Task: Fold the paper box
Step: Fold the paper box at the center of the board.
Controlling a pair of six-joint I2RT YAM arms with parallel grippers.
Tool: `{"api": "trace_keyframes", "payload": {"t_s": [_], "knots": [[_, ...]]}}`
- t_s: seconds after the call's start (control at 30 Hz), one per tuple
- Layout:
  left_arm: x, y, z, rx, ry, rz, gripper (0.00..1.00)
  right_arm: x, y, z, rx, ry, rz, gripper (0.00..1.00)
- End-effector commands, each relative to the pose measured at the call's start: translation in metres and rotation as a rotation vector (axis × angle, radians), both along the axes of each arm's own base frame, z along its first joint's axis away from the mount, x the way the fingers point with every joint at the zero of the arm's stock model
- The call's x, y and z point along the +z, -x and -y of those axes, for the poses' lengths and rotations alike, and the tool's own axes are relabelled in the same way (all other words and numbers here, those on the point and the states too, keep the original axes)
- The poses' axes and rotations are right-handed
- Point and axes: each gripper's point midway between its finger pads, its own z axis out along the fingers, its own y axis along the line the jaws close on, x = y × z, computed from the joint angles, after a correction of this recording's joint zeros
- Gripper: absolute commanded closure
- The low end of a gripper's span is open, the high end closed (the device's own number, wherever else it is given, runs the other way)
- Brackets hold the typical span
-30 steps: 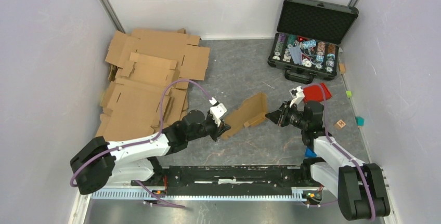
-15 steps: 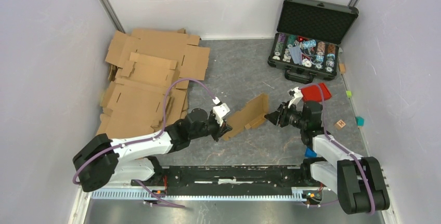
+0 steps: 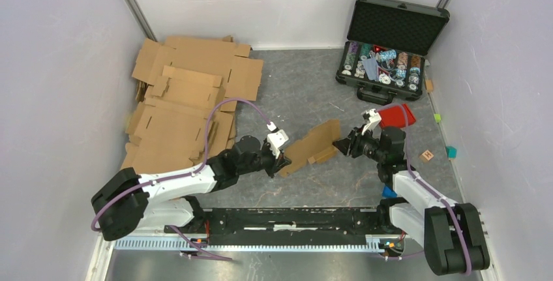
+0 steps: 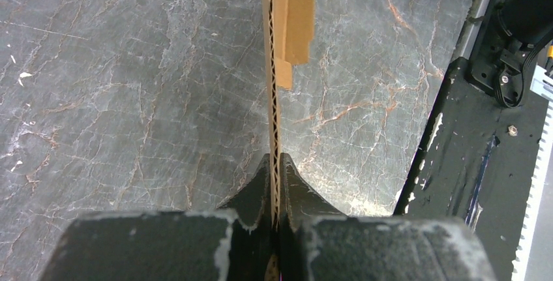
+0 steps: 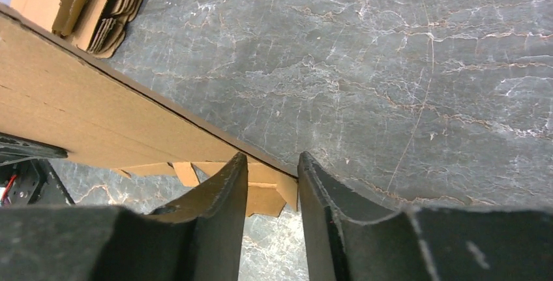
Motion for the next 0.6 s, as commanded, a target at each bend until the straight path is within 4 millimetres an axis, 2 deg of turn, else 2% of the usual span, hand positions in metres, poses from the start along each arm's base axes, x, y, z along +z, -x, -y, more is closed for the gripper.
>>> {"api": "trace_keyframes", "payload": {"t_s": [0.0, 0.23, 0.4, 0.57], "knots": [[0.019, -0.005, 0.009, -0.016, 0.042, 0.038, 0.98, 0.019, -0.009, -0.002, 0.006, 0.021, 0.077, 0.62], [0.011, -0.013, 0.006, 0.031, -0.003, 0.030, 0.98, 0.017, -0.002, -0.010, 0.026, 0.062, 0.081, 0.69], [0.006, -0.017, 0.005, 0.052, -0.028, 0.024, 0.98, 0.005, 0.002, -0.016, 0.034, 0.123, 0.076, 0.82], [0.002, -0.023, 0.001, 0.090, -0.054, 0.024, 0.98, -0.006, 0.006, -0.023, 0.045, 0.158, 0.074, 0.86]]}}
